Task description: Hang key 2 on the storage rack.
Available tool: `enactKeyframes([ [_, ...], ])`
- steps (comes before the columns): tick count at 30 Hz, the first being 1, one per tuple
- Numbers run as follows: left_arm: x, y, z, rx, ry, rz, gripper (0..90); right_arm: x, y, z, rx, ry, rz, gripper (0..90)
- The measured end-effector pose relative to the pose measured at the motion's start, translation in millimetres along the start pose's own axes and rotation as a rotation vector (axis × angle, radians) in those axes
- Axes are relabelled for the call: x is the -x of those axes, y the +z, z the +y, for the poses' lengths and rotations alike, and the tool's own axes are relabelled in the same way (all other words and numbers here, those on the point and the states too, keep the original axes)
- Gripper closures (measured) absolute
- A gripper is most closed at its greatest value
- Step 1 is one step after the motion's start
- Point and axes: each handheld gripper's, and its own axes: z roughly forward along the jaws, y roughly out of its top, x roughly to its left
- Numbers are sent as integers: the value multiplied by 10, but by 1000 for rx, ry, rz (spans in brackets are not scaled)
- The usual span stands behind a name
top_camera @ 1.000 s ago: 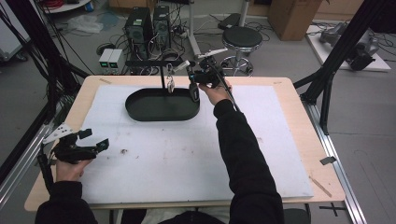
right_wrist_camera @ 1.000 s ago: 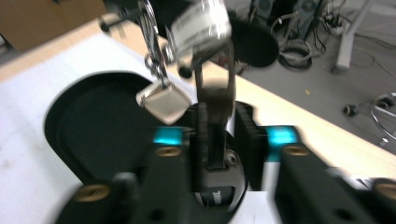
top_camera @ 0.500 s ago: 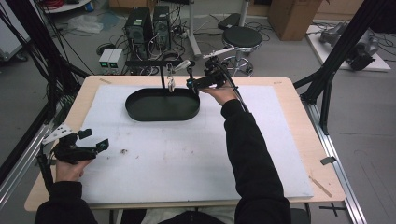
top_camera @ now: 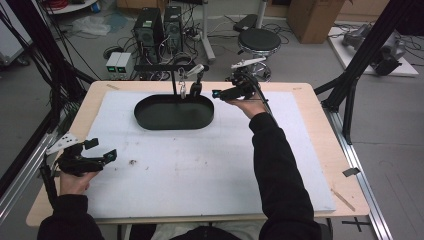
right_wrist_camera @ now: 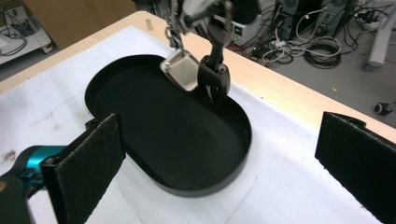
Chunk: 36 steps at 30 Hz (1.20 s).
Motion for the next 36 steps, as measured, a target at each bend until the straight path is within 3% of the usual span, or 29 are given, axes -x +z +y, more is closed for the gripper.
enactKeyframes([
  [9,4,-2,-1,-3,1,2,17,115,-142,-210,9,34,-16,8],
  [36,9,-1,-7,-12,3,7,18,314,-525,-680,18,61,-77,8],
])
